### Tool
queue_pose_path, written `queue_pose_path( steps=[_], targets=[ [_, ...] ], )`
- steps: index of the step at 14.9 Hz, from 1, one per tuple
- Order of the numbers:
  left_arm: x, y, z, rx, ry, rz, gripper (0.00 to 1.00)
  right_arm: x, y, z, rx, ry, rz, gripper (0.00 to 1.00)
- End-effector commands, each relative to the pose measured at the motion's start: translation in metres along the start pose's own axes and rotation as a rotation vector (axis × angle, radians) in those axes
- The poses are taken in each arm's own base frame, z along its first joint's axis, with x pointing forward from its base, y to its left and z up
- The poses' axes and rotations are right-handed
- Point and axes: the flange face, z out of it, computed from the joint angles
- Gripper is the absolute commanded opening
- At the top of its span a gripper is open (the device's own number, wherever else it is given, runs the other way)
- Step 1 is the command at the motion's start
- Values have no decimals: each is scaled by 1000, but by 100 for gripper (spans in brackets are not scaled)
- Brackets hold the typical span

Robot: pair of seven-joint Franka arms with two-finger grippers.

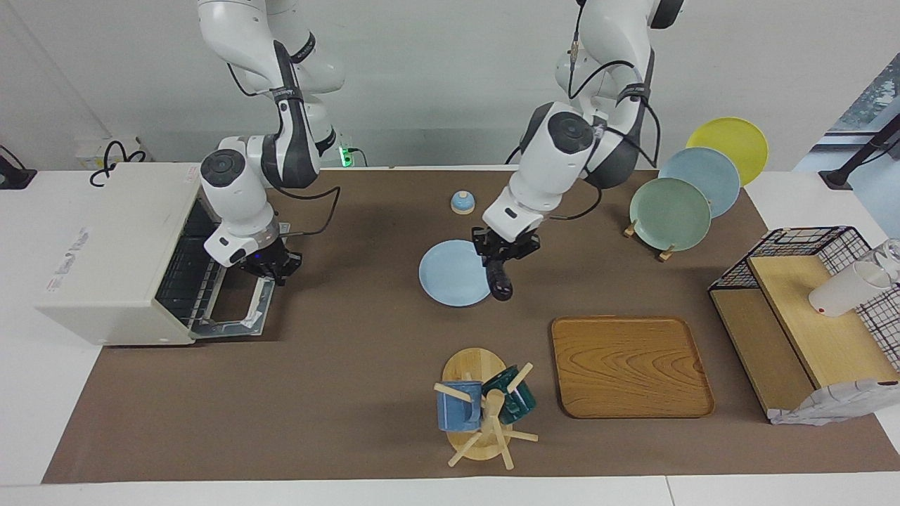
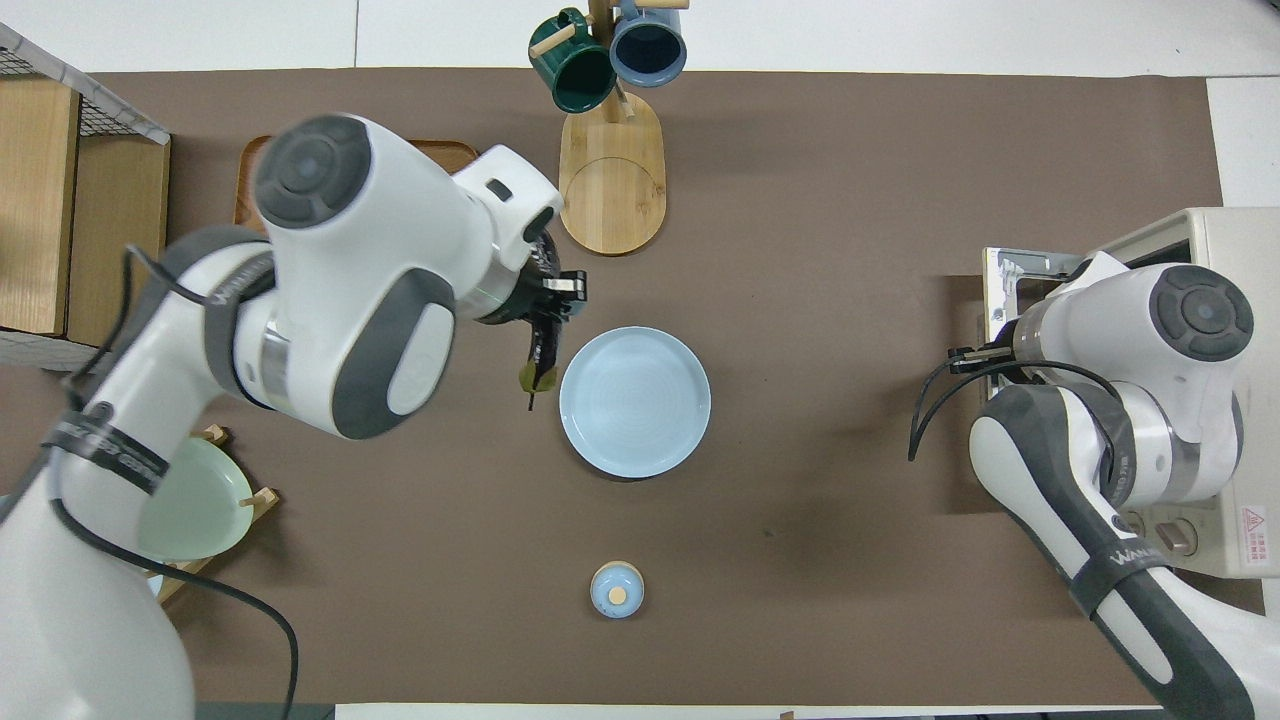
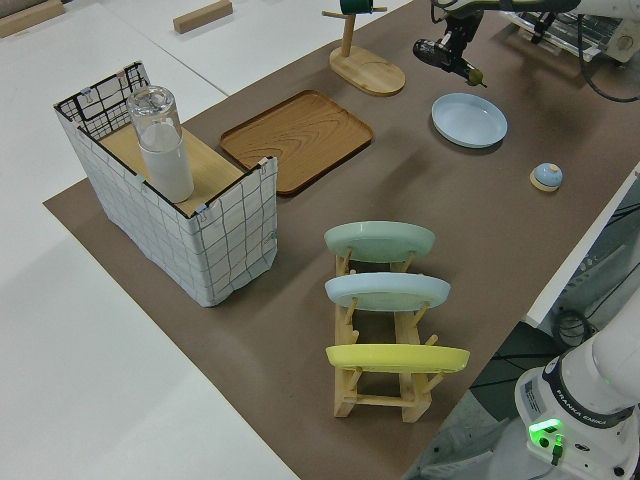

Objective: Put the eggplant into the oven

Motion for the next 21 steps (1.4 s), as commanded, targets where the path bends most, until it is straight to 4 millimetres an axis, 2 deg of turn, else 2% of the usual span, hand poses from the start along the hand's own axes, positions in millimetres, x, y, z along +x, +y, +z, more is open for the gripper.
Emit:
queue_pose_path(
  steps=[1, 2, 6, 12, 14, 15, 16, 17, 18, 20, 21],
  targets=[
    [-21, 5, 26, 0, -8, -6, 0, 9, 43, 14, -35, 33, 28, 0],
    [-22, 5, 33, 3, -5, -3, 0, 9, 43, 14, -35, 31, 28, 0],
    [-49, 14, 74, 17, -3, 26, 0, 9, 37, 13, -35, 35, 19, 0],
    [-58, 18, 99, 35, -11, 38, 0, 18, 11, 4, -1, 38, 41, 0],
    [-58, 18, 100, 41, -2, 49, 0, 25, -21, -16, 0, 8, 6, 22],
    [-57, 19, 98, 39, 2, 52, 0, 29, -30, -28, -2, -8, 15, 27],
    [-54, 17, 101, 42, 1, 48, 23, 33, -38, -38, -4, -17, 28, 27],
    [-54, 16, 101, 43, -2, 46, 67, 33, -47, -43, -5, -25, 29, 27],
    [-50, 14, 99, 42, 2, 43, 100, 32, -55, -49, -3, -22, 21, 27],
    [-40, 4, 82, 39, 16, 29, 100, 28, -59, -47, -3, -31, 8, 27],
    [-32, -8, 59, 42, 17, 8, 100, 26, -75, -50, -2, -26, -16, 27]
  ],
)
